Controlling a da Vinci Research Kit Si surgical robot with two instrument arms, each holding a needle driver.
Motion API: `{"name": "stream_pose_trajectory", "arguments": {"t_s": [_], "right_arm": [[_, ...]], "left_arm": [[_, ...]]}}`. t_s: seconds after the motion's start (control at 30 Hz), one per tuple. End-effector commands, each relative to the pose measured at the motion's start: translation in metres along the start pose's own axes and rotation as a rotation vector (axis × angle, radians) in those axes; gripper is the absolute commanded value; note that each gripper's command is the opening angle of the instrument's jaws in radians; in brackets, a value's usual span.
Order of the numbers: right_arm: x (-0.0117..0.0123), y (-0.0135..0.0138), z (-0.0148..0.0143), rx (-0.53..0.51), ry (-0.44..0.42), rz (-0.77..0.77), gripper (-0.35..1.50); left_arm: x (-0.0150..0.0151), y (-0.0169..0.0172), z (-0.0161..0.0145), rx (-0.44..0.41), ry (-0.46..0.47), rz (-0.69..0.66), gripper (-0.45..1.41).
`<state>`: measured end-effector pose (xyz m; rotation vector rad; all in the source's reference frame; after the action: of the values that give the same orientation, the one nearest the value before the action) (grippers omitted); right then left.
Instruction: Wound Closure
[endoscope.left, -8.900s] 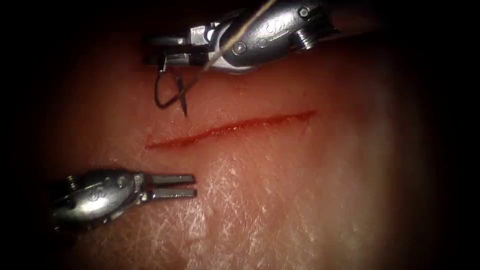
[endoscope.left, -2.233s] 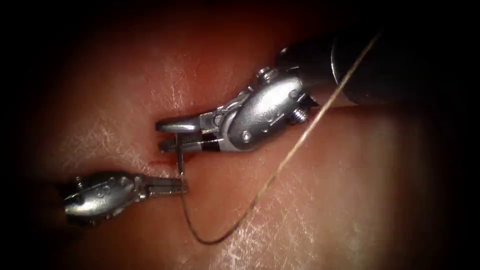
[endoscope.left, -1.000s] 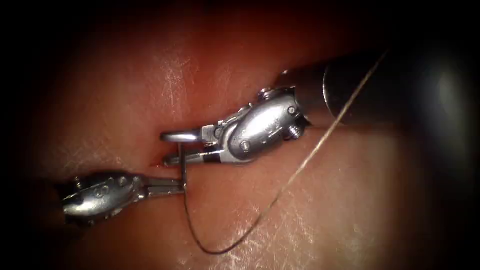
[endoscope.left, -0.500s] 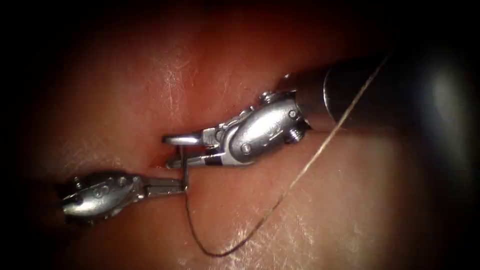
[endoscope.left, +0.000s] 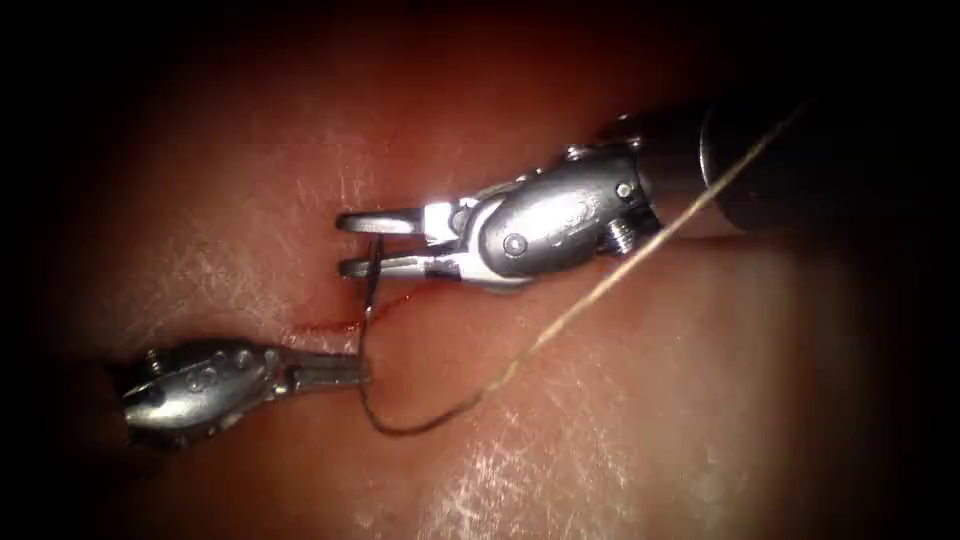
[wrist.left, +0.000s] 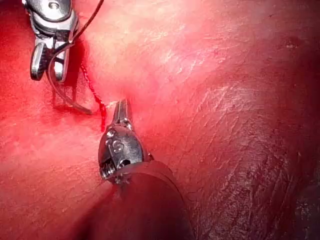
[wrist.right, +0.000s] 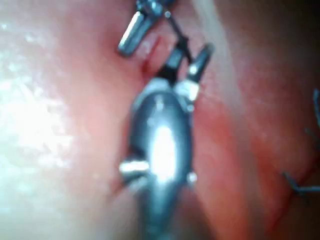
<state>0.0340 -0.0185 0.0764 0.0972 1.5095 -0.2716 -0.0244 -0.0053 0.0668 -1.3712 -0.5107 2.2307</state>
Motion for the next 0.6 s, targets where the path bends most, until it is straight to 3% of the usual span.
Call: {"name": "stream_pose_trajectory", "arguments": {"t_s": [0.03,0.33,0.6], "right_arm": [[-0.0002,0.0004,0.0011,-0.004,0.002,0.024,-0.35],[-0.0011,0.0018,0.0023,-0.029,-0.014,0.099,-0.35],[-0.0015,0.0011,0.0025,0.020,-0.013,0.093,-0.35]], "left_arm": [[-0.0006,0.0001,0.0009,-0.003,-0.001,0.000,-0.01],[-0.0006,0.0002,0.0011,-0.001,-0.004,0.000,-0.01],[-0.0007,0.0002,0.0011,0.000,-0.004,0.001,-0.01]]}}
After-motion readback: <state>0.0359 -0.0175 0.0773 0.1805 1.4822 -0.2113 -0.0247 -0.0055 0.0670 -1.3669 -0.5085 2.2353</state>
